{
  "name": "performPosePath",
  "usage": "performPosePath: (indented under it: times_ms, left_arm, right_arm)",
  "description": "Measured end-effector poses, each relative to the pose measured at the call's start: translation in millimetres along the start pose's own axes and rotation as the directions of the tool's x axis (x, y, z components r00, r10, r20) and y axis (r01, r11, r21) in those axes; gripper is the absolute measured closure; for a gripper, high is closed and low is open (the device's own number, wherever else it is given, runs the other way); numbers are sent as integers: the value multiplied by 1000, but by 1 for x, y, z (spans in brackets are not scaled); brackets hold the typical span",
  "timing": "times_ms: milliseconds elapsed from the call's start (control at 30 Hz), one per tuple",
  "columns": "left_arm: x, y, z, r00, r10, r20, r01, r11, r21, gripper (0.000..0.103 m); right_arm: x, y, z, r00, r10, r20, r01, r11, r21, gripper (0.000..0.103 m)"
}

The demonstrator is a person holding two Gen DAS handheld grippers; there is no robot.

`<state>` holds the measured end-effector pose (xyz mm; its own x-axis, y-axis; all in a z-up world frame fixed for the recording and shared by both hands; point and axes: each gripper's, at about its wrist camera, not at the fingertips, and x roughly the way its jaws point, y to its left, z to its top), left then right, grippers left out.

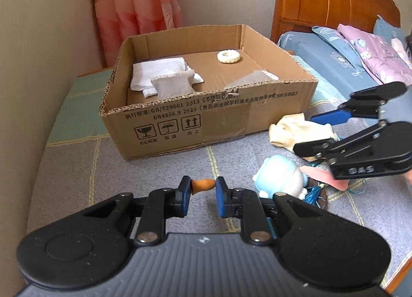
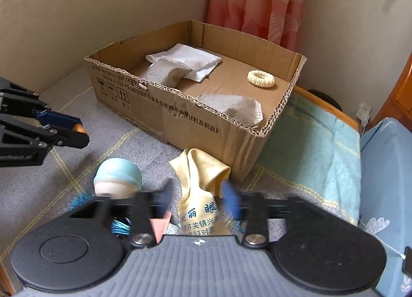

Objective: Organize soft objects
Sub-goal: 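Carry the earplug into the box and open the left tool while the right tool carries the cloth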

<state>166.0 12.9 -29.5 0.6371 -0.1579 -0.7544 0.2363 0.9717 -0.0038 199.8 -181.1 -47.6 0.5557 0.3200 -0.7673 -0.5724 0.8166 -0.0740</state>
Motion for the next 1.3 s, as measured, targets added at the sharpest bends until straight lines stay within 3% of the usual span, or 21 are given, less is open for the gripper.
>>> performPosePath:
  times_ms: [167,233,267,367,600,767,900,1067,1167,1300]
  left_arm:
    - [-1,1,1,1000,-14,2,14,1000,10,84]
    - [-3,1,2,1000,-23,4,23,1000,21,84]
    - [-4,1,2,1000,-24,5,24,999,28,84]
    - [-9,1,4,999,-39,10,39,998,50,84]
    - [-31,-2,20,996,-64,54,58,993,107,84]
    - [-37,-2,52,990,-76,116,60,988,141,84]
    - [-19,-5,91,985,-85,148,58,982,180,84]
    - [25,-8,138,987,-107,116,85,980,178,84]
    - [53,-8,155,990,-97,106,80,986,147,76]
    - [69,-2,158,991,-65,119,52,993,106,24]
  right_arm:
    - [19,6,-1,999,-26,-33,26,1000,-15,50]
    - [25,7,0,998,-43,-45,42,999,-19,65]
    - [25,7,1,998,-39,-40,38,999,-20,80]
    - [21,11,2,997,-63,-40,61,997,-53,94]
    - [-18,14,10,997,-67,40,70,995,-76,95]
    - [-49,10,25,991,-71,111,80,993,-81,95]
    - [-66,1,39,984,-83,158,95,993,-73,94]
    - [-74,-9,50,976,-109,187,121,991,-57,94]
    - [-74,-14,52,974,-117,193,128,991,-48,94]
    - [-71,-21,55,975,-121,188,130,991,-37,94]
